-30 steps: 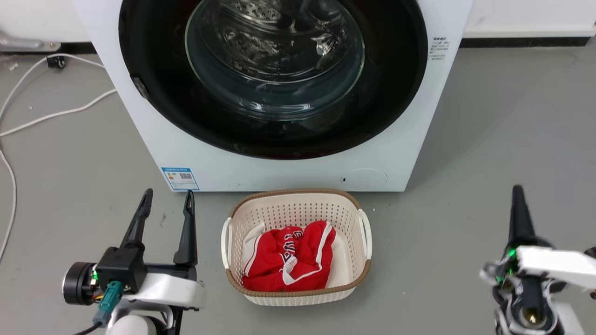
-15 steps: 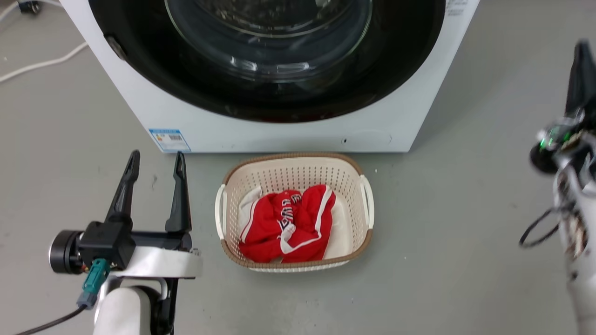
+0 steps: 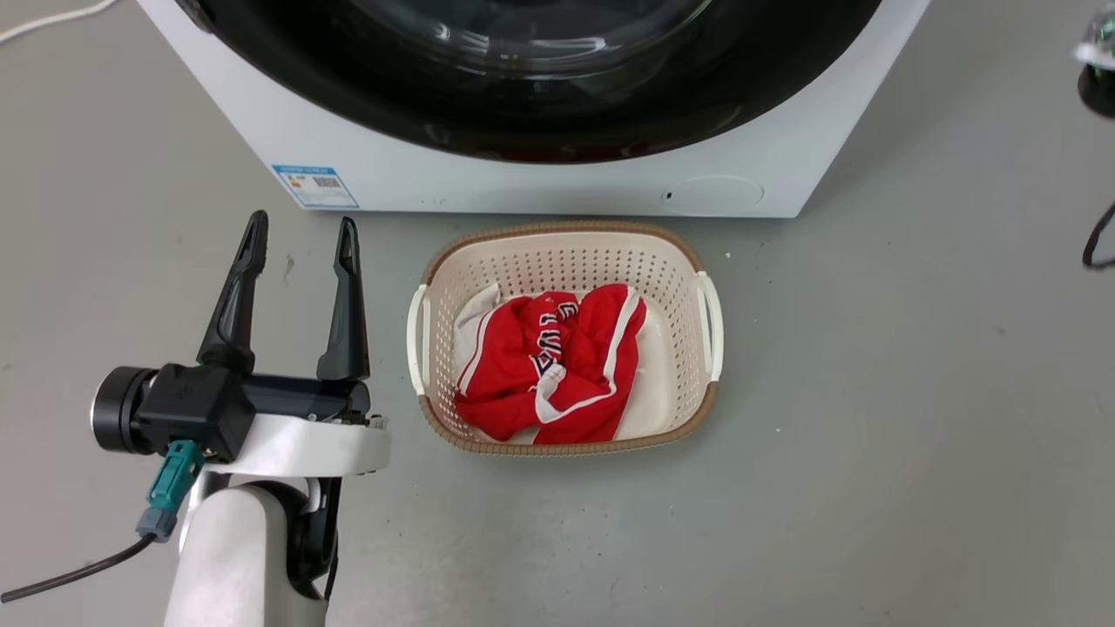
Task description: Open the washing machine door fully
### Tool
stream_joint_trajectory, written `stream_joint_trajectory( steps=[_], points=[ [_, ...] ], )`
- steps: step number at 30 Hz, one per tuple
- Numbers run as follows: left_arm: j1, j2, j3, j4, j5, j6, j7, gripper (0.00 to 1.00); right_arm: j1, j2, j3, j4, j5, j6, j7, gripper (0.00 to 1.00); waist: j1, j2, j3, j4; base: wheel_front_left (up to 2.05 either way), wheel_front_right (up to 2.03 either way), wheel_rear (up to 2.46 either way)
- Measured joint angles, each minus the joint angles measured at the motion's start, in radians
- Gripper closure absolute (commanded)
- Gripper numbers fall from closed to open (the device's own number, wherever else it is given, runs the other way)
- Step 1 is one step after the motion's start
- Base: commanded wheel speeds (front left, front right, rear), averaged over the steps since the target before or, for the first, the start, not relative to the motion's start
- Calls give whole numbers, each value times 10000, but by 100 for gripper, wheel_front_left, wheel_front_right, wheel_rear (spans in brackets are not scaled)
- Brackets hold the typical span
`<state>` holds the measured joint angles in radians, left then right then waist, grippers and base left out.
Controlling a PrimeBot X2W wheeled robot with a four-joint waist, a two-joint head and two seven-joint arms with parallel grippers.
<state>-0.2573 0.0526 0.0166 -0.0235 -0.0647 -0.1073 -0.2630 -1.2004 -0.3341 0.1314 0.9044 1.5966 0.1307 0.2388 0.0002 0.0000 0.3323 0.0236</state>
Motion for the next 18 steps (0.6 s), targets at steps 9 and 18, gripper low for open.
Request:
stream_joint_trajectory(
  steps=[9, 18],
  points=[
    [-344, -4, -61, -94, 59, -84, 0, 0, -2184, 376, 934, 1647, -585, 0, 1335, 100, -1, 0, 575, 167, 0, 0, 0],
    [-514, -8, -142, -105, 73, -130, 0, 0, -3184, 506, 1421, 2506, -1162, 0, 1630, 100, -1, 0, 941, 394, 0, 0, 0]
  ],
)
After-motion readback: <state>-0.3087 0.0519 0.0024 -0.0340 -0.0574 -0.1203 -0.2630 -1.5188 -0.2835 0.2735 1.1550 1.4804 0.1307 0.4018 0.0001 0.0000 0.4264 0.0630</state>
